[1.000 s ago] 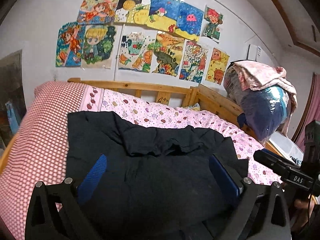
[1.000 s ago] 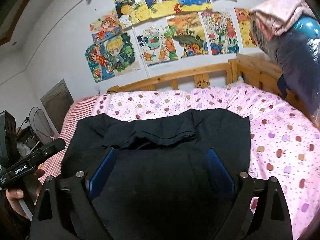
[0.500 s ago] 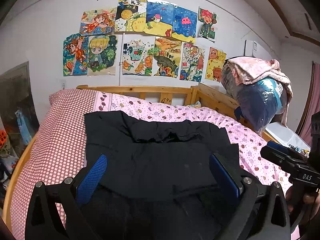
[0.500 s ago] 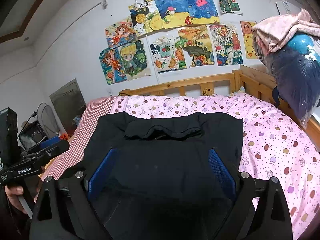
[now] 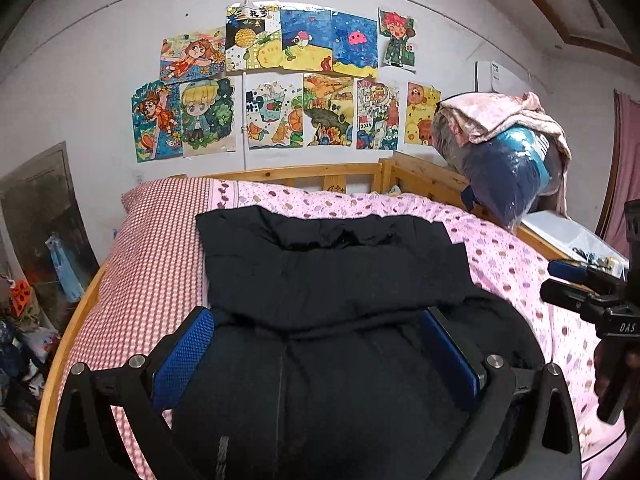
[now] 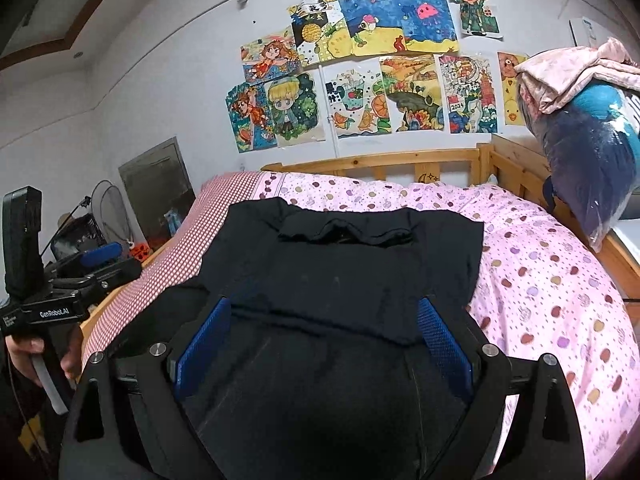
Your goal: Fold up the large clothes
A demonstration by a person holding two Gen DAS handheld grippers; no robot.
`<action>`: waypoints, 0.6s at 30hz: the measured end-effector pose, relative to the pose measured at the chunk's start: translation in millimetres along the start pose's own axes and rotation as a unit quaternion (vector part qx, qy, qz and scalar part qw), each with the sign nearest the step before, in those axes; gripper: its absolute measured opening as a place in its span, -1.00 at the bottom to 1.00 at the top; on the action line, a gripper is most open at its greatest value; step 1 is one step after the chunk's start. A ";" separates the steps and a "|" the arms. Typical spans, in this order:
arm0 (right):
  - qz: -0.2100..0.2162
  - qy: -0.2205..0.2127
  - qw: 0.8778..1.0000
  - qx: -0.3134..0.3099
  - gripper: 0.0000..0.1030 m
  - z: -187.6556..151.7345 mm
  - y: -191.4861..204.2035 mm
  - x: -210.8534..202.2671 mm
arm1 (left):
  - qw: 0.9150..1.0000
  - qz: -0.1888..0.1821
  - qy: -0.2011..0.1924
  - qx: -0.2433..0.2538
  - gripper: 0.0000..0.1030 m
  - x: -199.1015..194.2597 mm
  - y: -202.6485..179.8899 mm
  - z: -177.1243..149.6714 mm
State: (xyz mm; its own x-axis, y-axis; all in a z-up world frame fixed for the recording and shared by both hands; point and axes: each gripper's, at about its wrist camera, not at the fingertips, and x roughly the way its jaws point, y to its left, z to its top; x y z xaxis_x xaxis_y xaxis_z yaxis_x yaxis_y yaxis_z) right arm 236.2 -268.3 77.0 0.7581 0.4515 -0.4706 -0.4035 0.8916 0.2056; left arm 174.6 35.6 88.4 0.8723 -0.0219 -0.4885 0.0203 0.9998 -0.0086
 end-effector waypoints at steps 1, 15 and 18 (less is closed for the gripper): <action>0.000 0.002 1.000 -0.001 0.78 -3.0 0.7 -2.8 | 1.000 0.001 0.000 0.001 1.00 -2.5 1.2 -3.0; 0.004 0.033 0.999 -0.028 0.78 -69.2 4.1 -42.2 | 1.000 -0.016 0.009 0.016 1.00 -46.3 -0.9 -60.4; -0.001 0.041 0.999 -0.033 0.78 -83.8 1.1 -47.3 | 0.999 -0.019 0.009 0.025 1.00 -55.3 -4.0 -75.8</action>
State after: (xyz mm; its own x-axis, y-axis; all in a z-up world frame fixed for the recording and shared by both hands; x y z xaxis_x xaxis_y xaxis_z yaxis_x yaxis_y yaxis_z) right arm 157.0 -291.5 27.6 0.7159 0.4422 -0.5403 -0.4365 0.8874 0.1481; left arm 89.3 33.0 49.3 0.8617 -0.0591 -0.5040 0.0776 0.9969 0.0156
